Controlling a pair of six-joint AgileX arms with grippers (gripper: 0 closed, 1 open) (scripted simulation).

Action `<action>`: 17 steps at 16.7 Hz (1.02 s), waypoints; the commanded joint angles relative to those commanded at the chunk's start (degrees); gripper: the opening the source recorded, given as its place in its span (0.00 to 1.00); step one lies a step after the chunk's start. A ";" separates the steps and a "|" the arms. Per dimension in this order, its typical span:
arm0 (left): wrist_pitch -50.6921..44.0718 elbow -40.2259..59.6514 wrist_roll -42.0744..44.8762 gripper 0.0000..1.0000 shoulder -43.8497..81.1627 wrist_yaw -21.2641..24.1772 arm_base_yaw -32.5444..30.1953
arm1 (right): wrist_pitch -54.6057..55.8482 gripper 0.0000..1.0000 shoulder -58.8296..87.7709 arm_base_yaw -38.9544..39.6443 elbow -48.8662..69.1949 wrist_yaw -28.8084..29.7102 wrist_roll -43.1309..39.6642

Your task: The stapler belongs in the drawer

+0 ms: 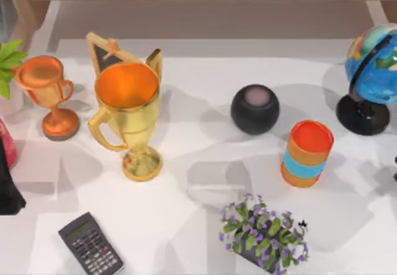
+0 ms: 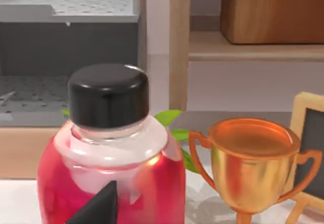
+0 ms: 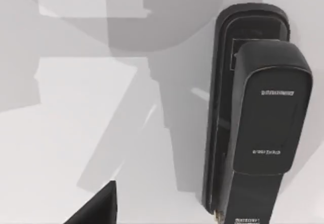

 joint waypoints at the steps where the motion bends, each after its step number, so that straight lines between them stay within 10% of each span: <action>1: 0.00 0.00 0.00 1.00 0.00 0.00 0.00 | 0.81 1.00 0.43 -0.05 -0.55 0.00 0.06; 11: 0.00 0.00 0.00 1.00 0.00 0.00 0.00 | 11.41 1.00 5.44 -0.11 -6.03 0.02 0.08; 17: 0.00 0.00 0.00 1.00 0.00 0.00 0.00 | 11.41 0.55 5.44 -0.11 -6.03 0.02 0.08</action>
